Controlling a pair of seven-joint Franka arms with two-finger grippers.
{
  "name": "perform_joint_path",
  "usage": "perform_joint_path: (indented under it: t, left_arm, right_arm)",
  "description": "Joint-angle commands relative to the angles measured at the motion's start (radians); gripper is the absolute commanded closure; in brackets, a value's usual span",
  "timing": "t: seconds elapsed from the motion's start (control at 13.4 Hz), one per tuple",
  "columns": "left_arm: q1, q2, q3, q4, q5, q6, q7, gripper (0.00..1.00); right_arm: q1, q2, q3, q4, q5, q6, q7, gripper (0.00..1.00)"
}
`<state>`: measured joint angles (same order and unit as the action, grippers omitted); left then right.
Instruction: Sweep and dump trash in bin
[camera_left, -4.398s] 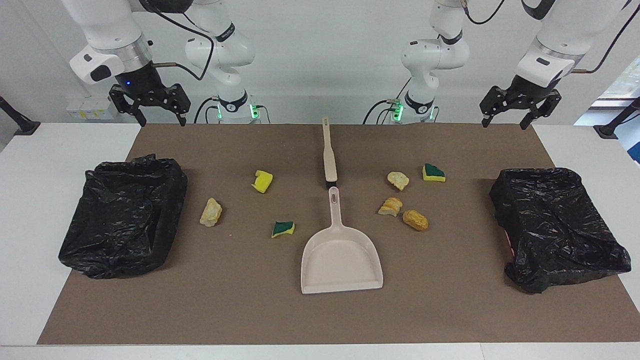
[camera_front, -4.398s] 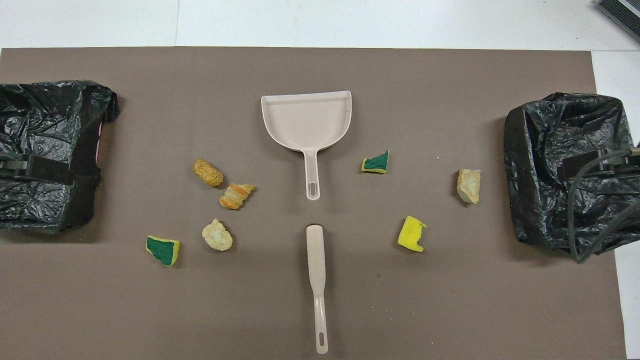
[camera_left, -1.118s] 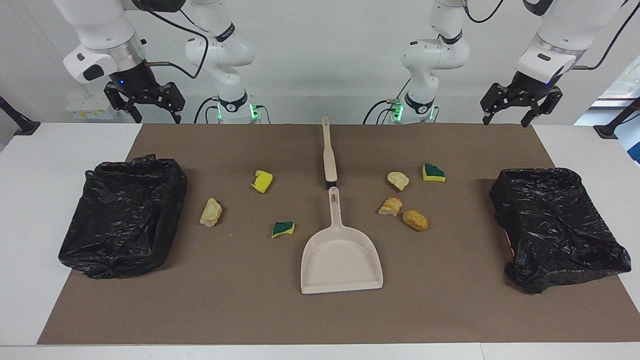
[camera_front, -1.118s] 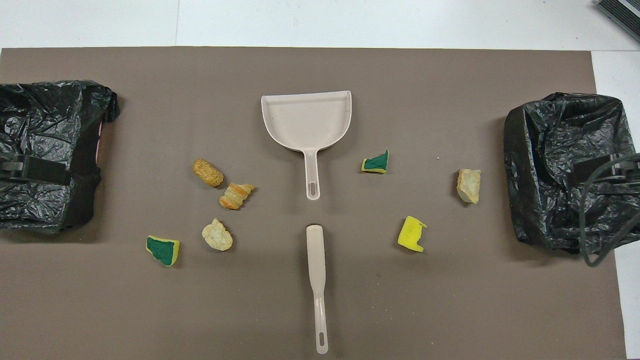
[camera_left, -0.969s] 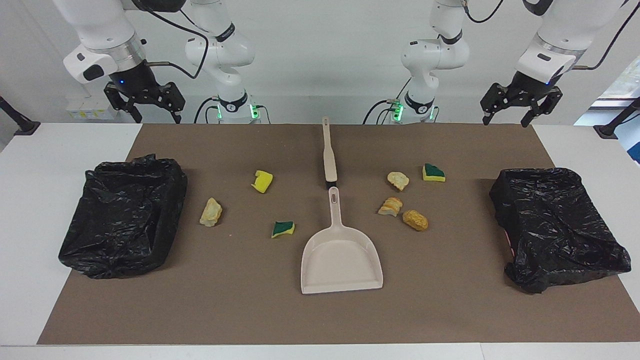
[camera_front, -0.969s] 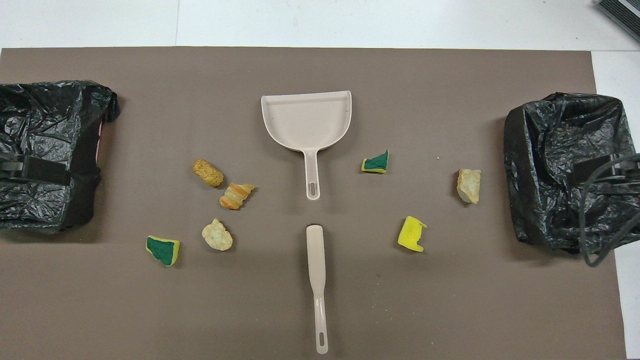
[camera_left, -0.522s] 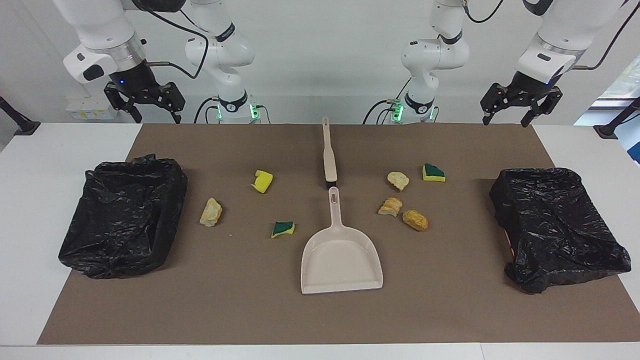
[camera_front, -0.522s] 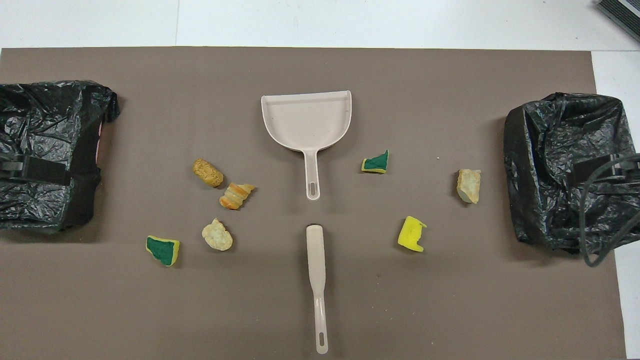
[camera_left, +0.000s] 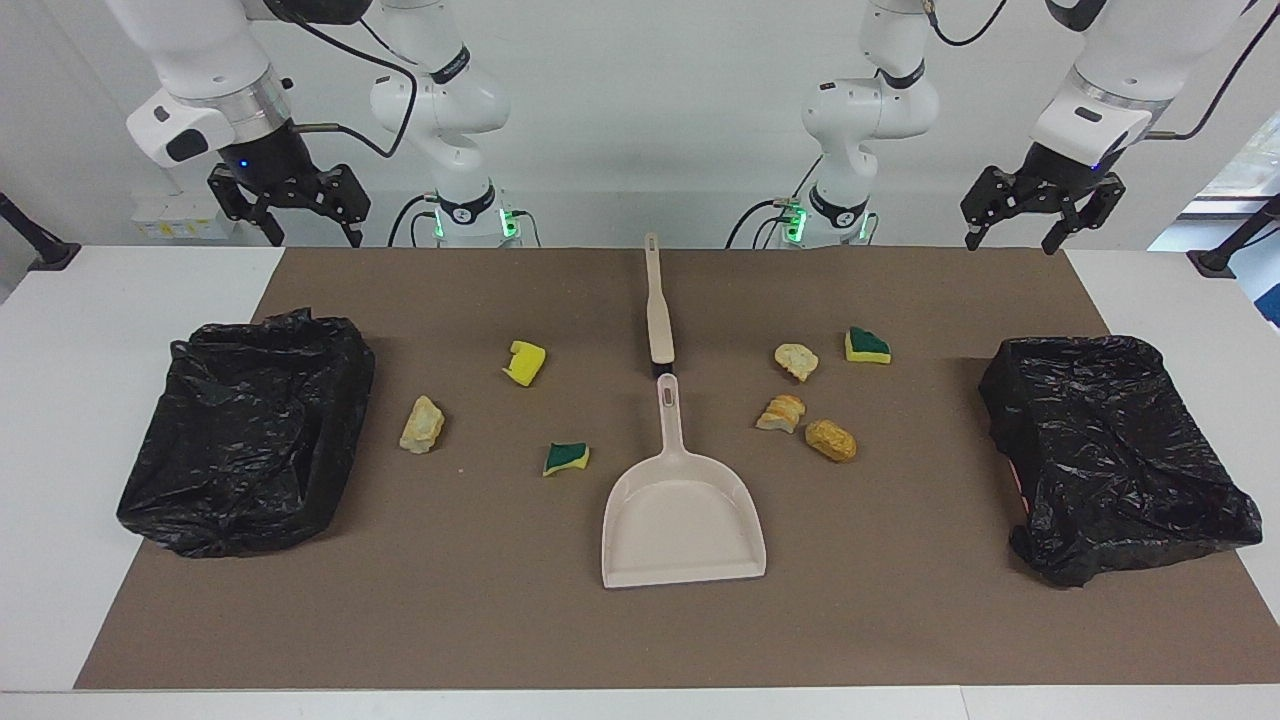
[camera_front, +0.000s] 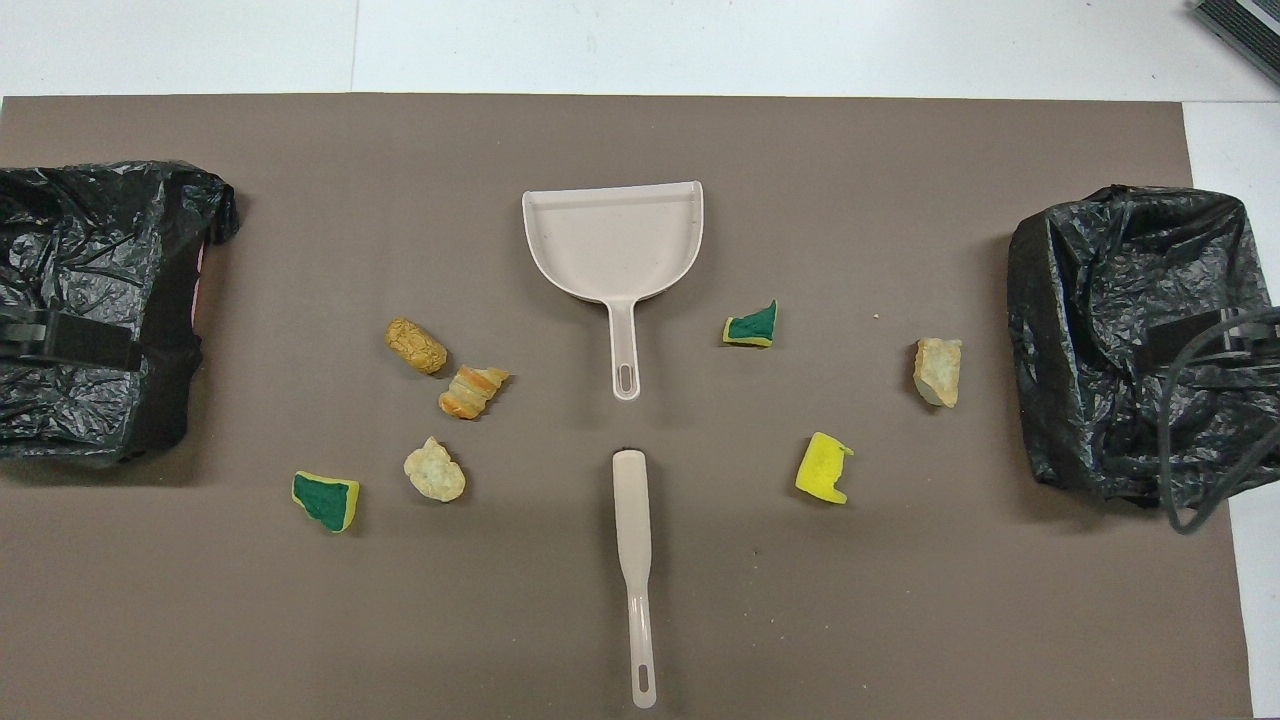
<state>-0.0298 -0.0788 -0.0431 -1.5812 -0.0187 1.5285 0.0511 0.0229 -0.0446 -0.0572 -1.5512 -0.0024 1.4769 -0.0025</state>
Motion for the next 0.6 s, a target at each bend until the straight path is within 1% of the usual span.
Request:
perform_joint_path:
  t: [0.0,0.15,0.52]
  left_arm:
    - [0.013,-0.021,-0.008,-0.020,0.017,0.009,0.007,0.00]
    - [0.013,-0.021,-0.008,-0.020,0.017,0.009,0.007,0.00]
    - [0.013,-0.021,-0.008,-0.020,0.017,0.009,0.007,0.00]
  right_arm:
    - [-0.011,-0.021,0.005,-0.021,0.027,-0.001,-0.008,0.00]
    - [-0.011,-0.020,0.003,-0.021,0.010,0.008,-0.005,0.00]
    - [-0.012,-0.020,0.003,-0.021,0.016,0.006,-0.008,0.00]
